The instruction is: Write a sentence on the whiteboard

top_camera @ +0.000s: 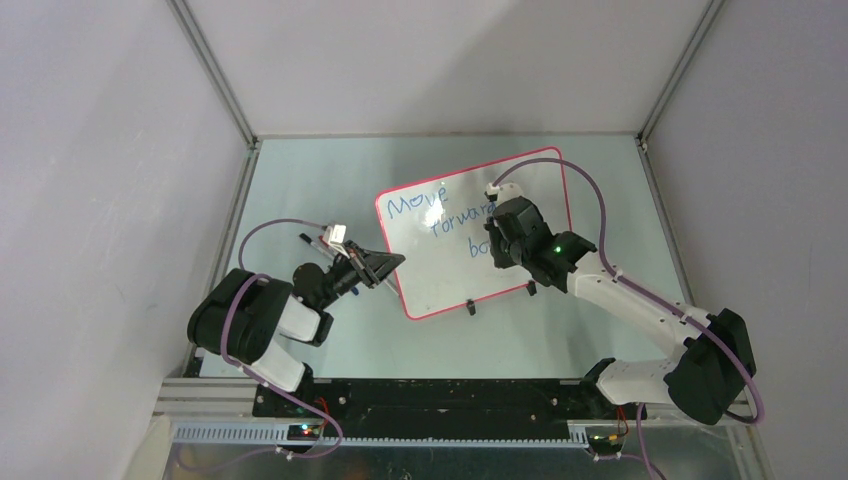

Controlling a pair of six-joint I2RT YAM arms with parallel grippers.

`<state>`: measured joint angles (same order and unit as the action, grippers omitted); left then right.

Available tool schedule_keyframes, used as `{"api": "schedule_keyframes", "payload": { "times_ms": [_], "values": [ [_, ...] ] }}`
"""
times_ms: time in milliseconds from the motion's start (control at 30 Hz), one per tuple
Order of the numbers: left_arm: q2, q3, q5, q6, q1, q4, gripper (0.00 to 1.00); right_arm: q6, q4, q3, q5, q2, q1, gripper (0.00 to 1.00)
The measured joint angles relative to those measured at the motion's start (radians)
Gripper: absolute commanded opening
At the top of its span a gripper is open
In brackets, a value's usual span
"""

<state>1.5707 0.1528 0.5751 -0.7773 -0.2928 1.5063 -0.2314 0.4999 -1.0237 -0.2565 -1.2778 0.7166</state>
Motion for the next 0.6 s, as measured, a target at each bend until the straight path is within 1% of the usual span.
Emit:
{"api": "schedule_keyframes", "payload": {
  "times_ms": [400,600],
  "values": [
    [0.0,0.0,0.001,0.0,0.0,0.0,0.0,0.008,-0.004,0.0,0.011,0.003,0.015,0.0],
    [0.0,0.0,0.001,0.0,0.0,0.0,0.0,0.008,-0.003,0.0,0.009,0.043,0.016,0.0]
  ]
}}
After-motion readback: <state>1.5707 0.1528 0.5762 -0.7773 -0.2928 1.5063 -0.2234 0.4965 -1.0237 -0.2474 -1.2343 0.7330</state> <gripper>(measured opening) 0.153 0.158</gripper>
